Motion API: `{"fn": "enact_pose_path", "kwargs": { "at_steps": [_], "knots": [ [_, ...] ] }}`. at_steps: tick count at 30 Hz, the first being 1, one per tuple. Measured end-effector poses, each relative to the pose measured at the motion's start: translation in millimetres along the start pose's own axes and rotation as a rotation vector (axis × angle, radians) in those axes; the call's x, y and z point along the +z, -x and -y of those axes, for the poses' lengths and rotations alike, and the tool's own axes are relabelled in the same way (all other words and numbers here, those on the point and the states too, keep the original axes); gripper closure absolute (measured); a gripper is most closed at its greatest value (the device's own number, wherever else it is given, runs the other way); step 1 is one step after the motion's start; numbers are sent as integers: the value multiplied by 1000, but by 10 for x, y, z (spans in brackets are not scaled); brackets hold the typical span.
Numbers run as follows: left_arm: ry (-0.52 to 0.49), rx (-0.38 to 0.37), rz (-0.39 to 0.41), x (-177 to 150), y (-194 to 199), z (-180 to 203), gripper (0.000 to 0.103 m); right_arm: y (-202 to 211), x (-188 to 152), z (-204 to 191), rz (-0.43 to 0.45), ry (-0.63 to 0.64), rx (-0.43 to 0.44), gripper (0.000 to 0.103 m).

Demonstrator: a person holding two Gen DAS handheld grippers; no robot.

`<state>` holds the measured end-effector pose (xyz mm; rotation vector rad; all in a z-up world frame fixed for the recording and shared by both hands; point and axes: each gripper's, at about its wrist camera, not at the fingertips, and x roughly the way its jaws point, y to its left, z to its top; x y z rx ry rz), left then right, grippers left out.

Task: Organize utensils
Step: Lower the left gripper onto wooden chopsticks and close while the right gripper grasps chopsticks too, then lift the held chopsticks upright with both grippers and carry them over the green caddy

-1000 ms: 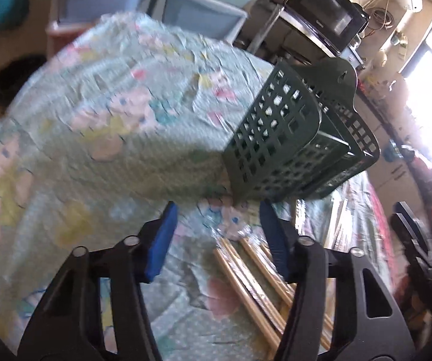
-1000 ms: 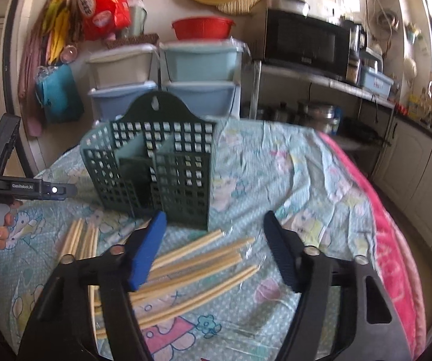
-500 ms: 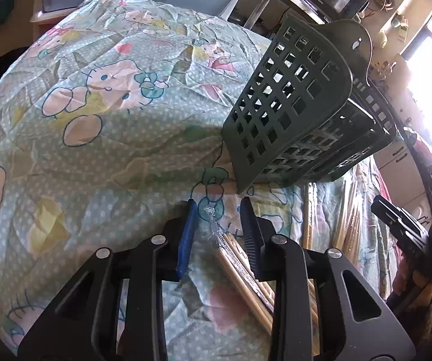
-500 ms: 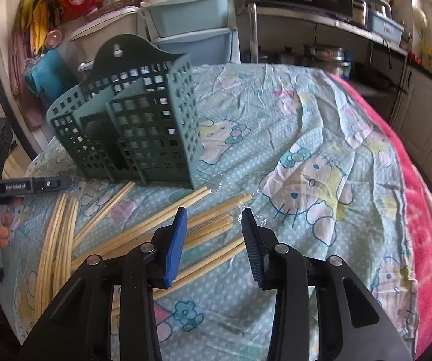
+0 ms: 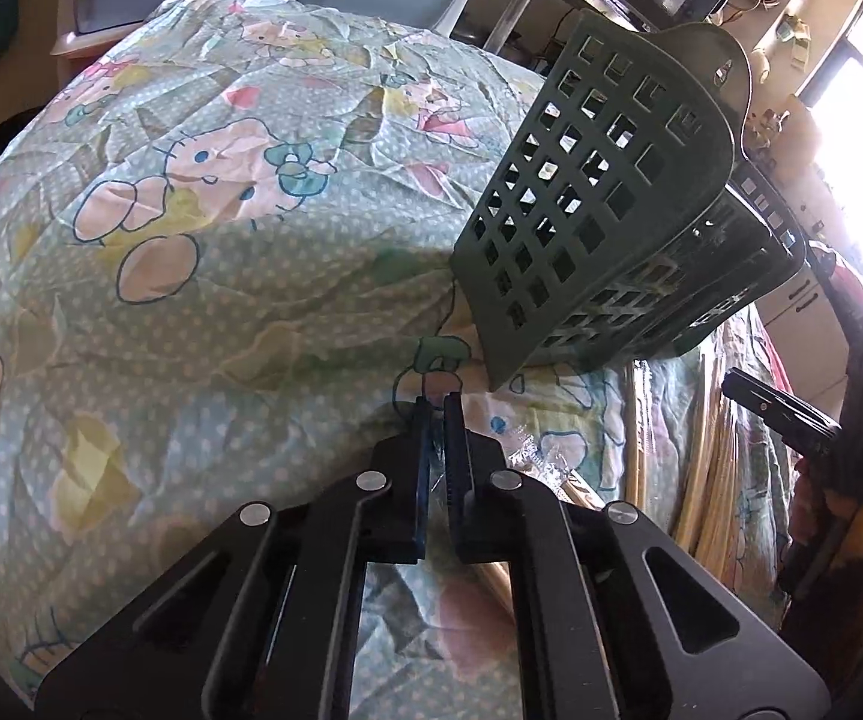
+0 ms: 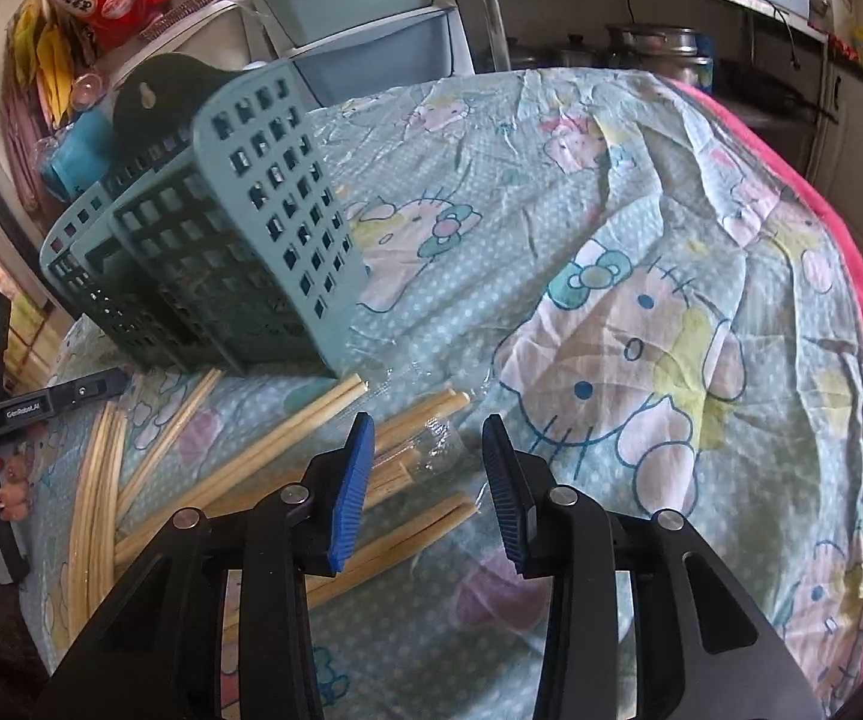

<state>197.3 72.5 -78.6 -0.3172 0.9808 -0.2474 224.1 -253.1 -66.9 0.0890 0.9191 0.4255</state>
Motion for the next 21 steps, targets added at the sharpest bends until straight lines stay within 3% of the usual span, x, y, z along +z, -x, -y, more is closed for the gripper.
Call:
{"fn": "enact_pose_path", "kwargs": {
  "at_steps": [9,21],
  "knots": [
    [7,-12,15,41,9,-17,102,43,2,16,26,1,17,96],
    [-19,-65,109,112,363,99,103,681,-16,-60,199,-8,23,99]
  ]
}}
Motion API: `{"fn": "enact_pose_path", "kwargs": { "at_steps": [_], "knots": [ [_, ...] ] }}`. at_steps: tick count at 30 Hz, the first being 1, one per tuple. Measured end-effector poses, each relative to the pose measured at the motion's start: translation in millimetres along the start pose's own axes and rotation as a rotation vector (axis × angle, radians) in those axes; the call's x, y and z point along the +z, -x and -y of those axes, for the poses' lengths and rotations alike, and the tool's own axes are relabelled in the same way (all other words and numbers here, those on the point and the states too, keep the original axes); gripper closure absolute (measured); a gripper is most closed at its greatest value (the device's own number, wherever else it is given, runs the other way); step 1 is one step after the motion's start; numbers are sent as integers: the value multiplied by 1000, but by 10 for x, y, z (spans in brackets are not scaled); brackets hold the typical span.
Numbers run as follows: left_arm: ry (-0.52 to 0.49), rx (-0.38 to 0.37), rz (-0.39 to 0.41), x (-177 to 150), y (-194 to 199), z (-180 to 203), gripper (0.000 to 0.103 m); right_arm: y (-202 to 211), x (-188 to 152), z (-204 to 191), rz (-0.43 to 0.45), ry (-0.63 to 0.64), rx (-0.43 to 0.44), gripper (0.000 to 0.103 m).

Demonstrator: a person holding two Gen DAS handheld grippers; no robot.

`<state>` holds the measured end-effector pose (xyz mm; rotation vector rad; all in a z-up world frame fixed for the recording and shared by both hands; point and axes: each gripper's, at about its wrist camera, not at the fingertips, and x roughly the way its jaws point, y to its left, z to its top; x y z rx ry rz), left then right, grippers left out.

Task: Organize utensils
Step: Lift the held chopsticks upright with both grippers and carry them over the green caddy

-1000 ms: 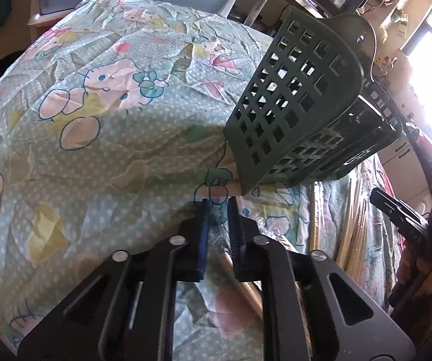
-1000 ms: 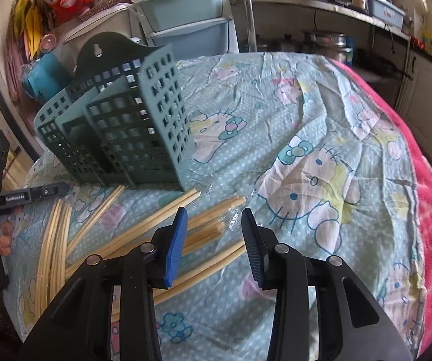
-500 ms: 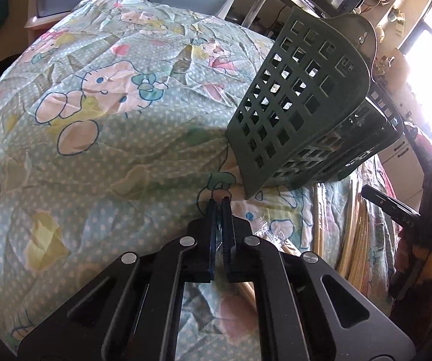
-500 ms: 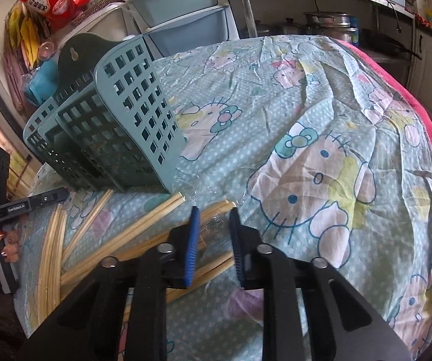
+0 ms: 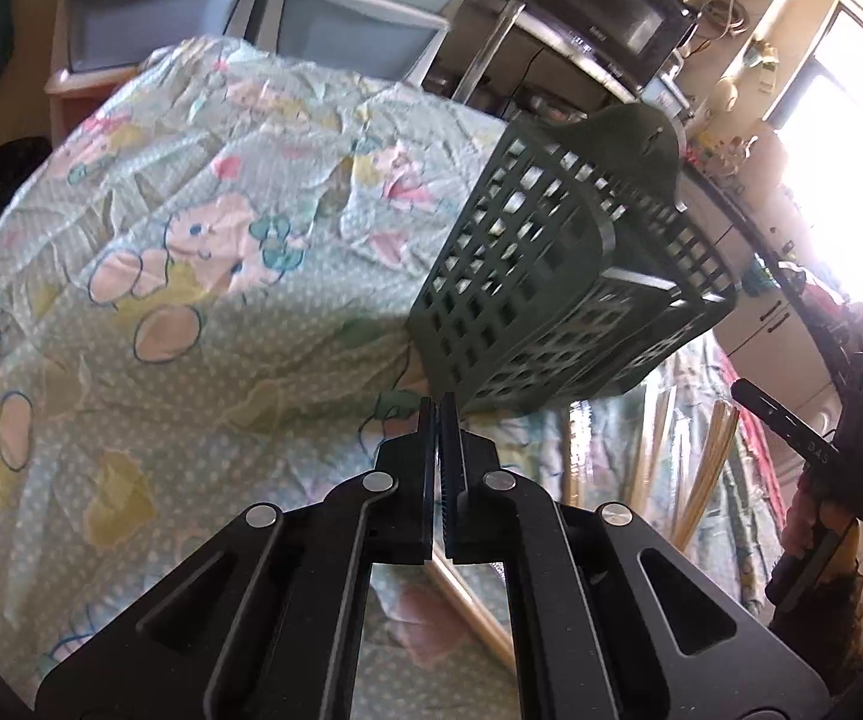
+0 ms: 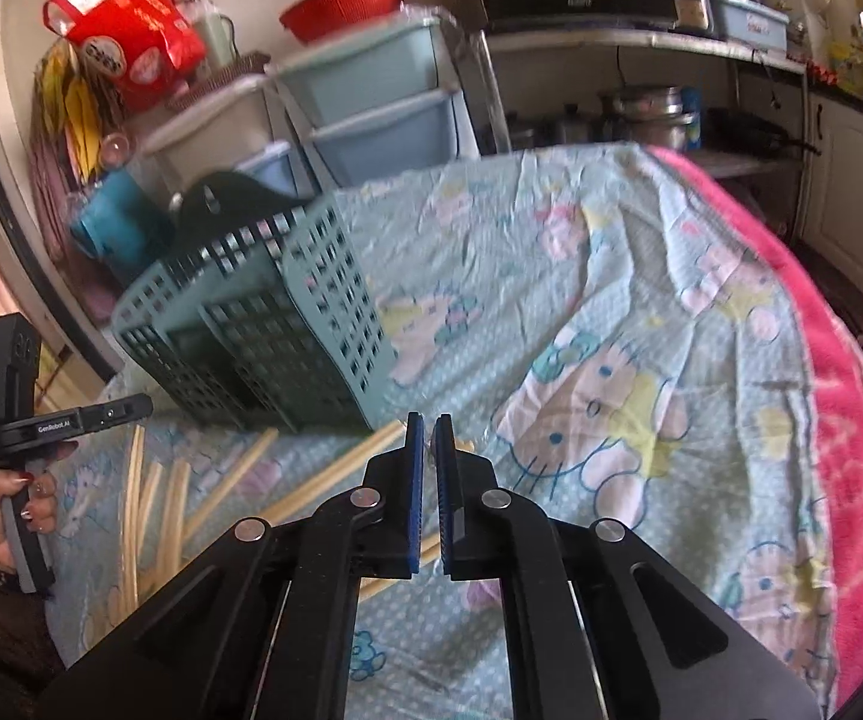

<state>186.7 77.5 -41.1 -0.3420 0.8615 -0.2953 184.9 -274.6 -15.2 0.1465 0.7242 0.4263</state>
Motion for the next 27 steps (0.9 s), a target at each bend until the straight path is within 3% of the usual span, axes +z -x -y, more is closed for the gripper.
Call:
{"fn": "enact_pose_path", "kwargs": {
  "at_steps": [17,27],
  "knots": [
    [-100,-98,155,175,698,500,103,809,363,-279,218,87,-14,99],
    [-181,-162,199,276,925,878,103,1088,468,-516,290,158,-4,99]
  ]
}}
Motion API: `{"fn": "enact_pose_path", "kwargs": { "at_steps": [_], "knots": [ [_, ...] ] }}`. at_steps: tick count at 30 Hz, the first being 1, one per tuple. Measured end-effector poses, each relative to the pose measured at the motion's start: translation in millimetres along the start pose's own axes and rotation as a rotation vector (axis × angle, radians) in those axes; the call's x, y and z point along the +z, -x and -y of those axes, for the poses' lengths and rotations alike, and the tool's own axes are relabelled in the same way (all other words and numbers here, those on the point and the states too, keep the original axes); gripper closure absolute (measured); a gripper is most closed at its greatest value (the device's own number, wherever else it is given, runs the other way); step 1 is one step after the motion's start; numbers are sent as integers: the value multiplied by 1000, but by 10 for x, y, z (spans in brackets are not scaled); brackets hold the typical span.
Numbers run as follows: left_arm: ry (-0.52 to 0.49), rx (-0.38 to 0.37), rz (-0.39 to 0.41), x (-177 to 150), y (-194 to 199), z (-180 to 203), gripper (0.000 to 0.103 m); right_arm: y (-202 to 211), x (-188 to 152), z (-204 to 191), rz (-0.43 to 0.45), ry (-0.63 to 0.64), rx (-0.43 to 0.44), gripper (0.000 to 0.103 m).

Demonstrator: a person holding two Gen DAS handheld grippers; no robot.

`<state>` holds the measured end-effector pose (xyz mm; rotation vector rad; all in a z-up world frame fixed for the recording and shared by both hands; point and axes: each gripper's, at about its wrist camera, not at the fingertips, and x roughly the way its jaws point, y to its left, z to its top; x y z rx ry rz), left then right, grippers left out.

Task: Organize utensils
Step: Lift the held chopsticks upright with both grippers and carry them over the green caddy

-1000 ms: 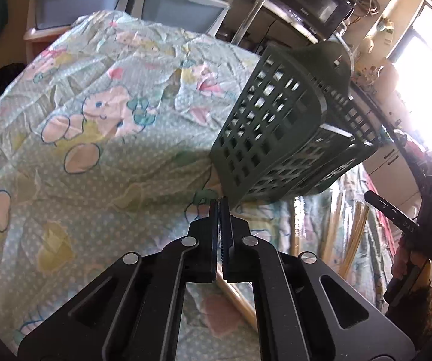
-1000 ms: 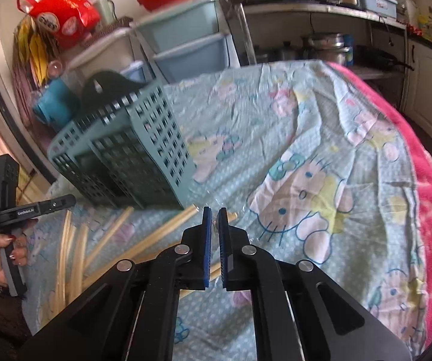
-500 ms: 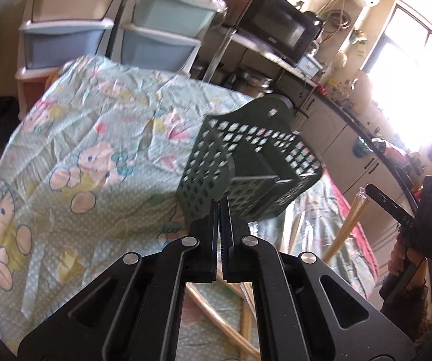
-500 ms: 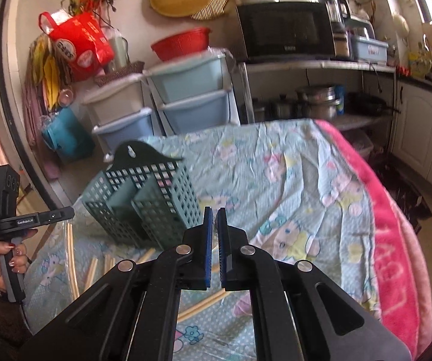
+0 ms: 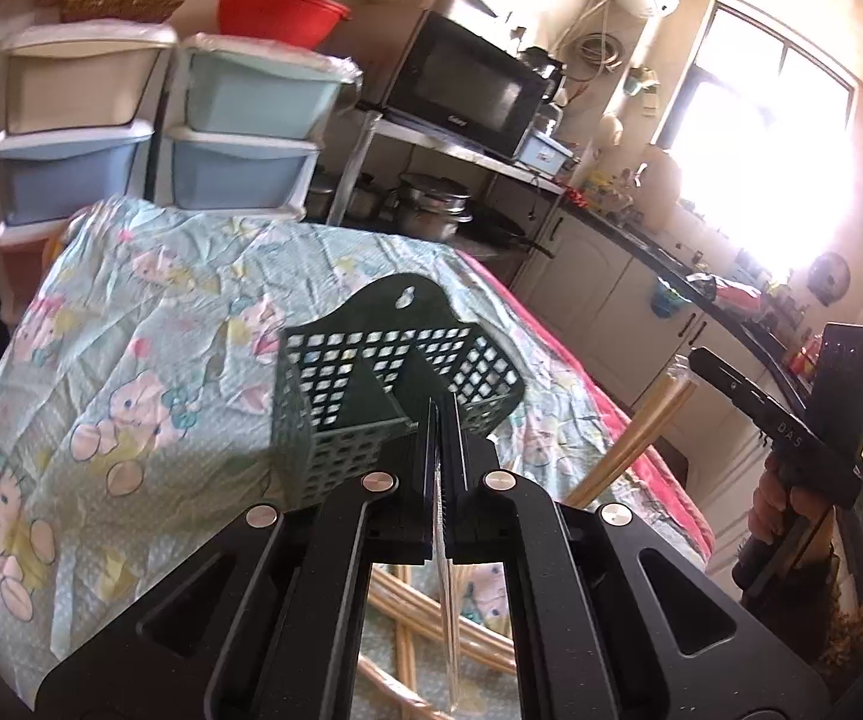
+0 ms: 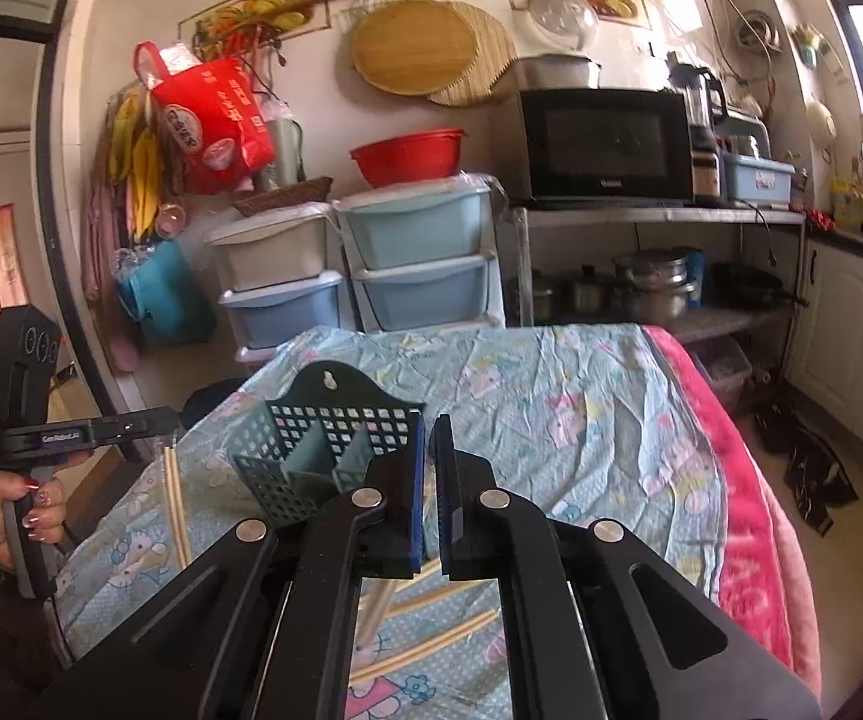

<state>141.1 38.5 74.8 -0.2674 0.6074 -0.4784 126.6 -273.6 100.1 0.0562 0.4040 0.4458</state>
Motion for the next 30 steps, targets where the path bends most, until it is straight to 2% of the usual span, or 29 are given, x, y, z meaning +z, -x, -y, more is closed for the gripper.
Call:
{"fn": "enact_pose_path", "kwargs": {
  "at_steps": [8,20,30],
  "knots": [
    [-34,-29,27,119,38,188,103,94,117,-140,30,37,18,99],
    [-68,-52,55,256,96,360,103,73,231,-134,18,-22,131,99],
    [-81,-73,81,379,137,453,103,55,398,-338,30,55,152,99]
  ]
}}
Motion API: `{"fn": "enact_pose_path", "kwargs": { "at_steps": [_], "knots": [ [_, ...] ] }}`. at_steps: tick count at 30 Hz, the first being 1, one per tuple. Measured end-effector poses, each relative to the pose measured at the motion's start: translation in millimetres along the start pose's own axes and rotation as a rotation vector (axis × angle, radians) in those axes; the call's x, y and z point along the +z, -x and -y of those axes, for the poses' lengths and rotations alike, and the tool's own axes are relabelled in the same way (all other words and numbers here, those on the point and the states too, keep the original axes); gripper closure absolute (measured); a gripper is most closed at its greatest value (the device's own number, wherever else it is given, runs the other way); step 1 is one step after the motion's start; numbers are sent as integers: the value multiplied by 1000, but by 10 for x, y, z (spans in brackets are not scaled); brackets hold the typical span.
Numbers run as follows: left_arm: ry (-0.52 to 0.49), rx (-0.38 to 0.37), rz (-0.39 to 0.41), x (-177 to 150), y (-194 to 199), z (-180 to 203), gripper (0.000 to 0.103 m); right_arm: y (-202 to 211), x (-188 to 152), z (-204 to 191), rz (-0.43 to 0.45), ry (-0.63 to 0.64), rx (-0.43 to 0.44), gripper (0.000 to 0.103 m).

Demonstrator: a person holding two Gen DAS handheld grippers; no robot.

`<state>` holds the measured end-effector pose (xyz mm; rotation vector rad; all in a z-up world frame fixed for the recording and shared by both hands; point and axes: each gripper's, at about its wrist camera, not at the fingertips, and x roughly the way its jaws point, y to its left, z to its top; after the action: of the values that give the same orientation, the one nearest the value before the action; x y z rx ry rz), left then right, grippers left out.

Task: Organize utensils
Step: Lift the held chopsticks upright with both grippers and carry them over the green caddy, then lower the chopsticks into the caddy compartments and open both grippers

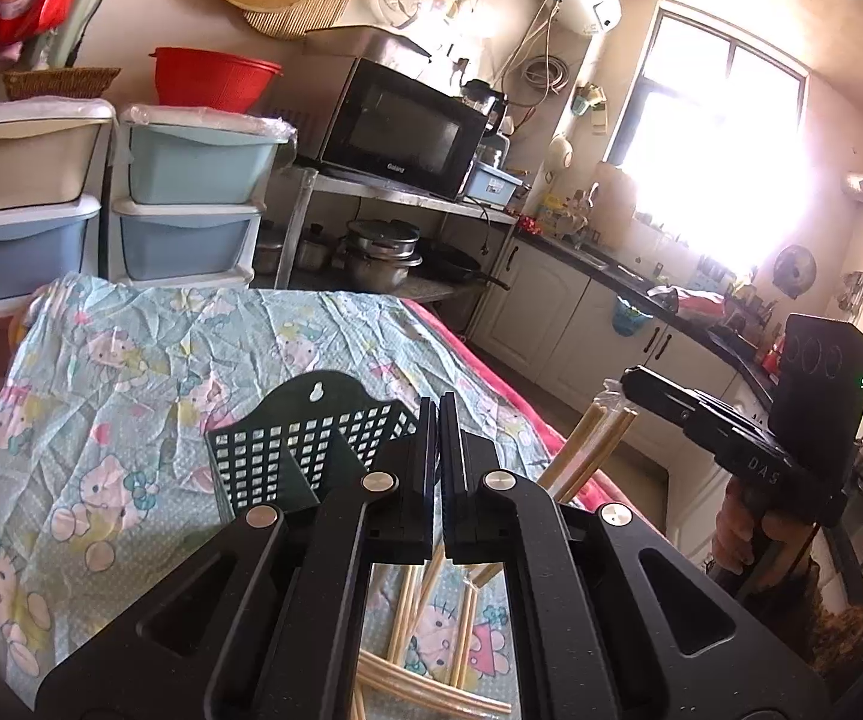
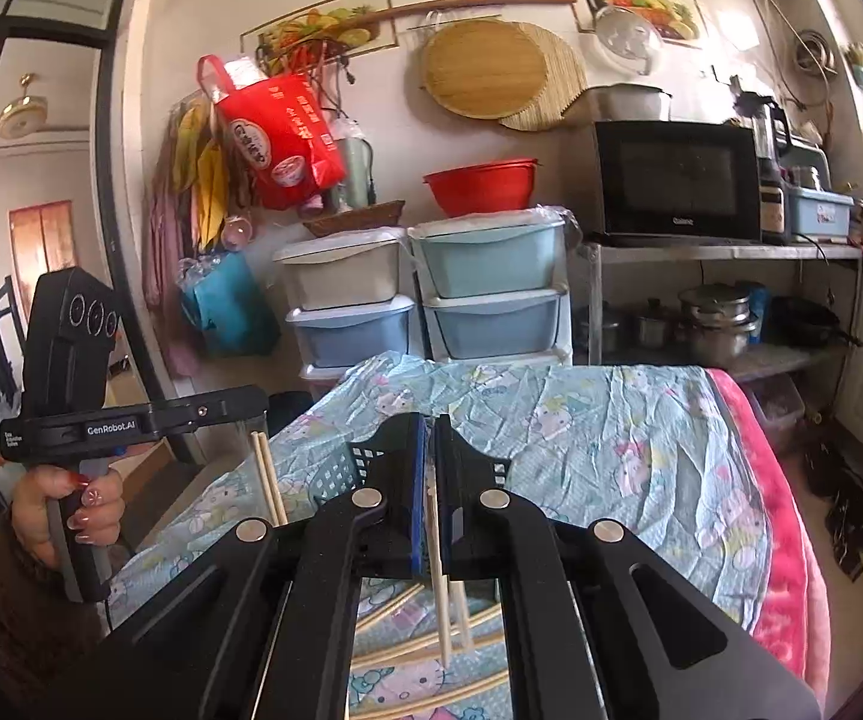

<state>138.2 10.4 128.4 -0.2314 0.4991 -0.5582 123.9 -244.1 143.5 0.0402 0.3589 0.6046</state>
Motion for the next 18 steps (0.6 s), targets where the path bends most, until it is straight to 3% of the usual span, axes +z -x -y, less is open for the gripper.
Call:
{"fn": "enact_pose_path", "kwargs": {
  "at_steps": [18],
  "knots": [
    [-41,0,76,425,31,85,103,-316,280,-20,18,25,27,99]
  ]
}}
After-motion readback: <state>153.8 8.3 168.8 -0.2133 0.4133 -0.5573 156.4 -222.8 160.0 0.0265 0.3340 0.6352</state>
